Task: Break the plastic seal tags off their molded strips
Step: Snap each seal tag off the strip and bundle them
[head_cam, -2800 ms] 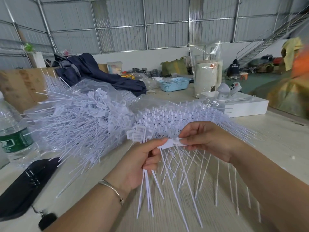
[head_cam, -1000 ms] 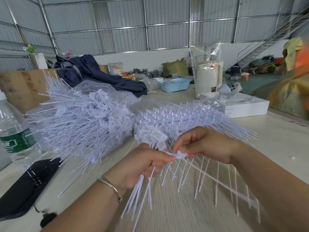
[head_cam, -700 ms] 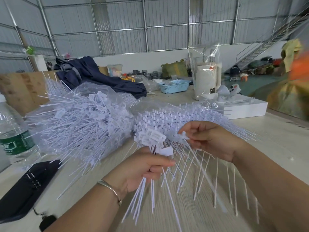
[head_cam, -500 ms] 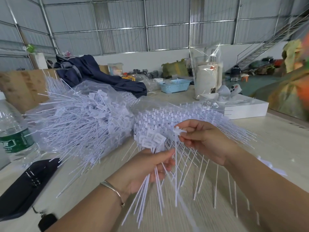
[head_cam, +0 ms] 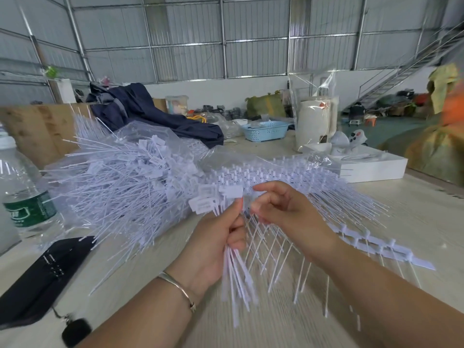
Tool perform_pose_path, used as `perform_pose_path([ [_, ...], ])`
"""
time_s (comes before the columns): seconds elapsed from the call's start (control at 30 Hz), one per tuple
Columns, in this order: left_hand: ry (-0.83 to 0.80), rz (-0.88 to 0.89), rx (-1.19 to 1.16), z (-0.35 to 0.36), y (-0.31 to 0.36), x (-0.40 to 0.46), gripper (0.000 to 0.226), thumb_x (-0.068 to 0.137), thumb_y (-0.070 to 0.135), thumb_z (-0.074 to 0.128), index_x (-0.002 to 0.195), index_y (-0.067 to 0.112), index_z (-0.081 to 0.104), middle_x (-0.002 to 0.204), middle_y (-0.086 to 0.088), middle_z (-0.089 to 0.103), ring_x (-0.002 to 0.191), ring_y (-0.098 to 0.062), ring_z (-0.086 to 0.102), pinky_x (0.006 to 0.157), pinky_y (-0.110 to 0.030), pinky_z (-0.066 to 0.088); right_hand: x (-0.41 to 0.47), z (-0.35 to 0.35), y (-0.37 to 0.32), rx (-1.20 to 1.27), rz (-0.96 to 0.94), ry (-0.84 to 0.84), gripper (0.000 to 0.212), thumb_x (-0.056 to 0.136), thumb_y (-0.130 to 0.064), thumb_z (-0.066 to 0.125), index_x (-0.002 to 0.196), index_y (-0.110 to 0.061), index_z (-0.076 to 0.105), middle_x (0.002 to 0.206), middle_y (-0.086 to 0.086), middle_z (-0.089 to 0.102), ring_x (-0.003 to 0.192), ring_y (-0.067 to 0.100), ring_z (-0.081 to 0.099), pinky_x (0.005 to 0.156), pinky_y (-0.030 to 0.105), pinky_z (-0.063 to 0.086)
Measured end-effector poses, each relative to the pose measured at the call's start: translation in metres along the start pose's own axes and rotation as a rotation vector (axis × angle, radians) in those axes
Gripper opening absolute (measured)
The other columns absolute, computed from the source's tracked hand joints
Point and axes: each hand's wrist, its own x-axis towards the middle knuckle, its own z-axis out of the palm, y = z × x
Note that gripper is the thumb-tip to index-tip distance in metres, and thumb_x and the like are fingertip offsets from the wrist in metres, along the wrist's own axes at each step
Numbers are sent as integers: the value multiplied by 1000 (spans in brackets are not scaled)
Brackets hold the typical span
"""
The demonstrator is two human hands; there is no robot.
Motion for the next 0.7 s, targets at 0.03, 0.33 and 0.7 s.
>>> perform_pose_path([
  [0.03,19,31,15,-1,2,0,29,79,33,70,62,18,51,58,4,21,41,-6,21,37,-16,27,-1,2,-1,-15,53,-38,54,78,-30,73,126,-13,54,96,7,69,82,17,64,82,30,52],
  [0.33,176,362,-248,3,8,-1,25,89,35,63,83,11,69,52,7,34,43,-7,31,42,-16,33,-19,28,-12,-89,276,-667,23,87,-21,68,106,-12,59,88,15,70,69,26,67,67,33,52],
  [0.7,133,372,572,16,-18,-9,25,102,27,43,100,8,59,59,6,68,50,-3,64,51,-11,44,-10,20,-2,-127,208,-364,46,87,10,35,82,-28,60,46,-10,39,43,6,31,45,21,24],
])
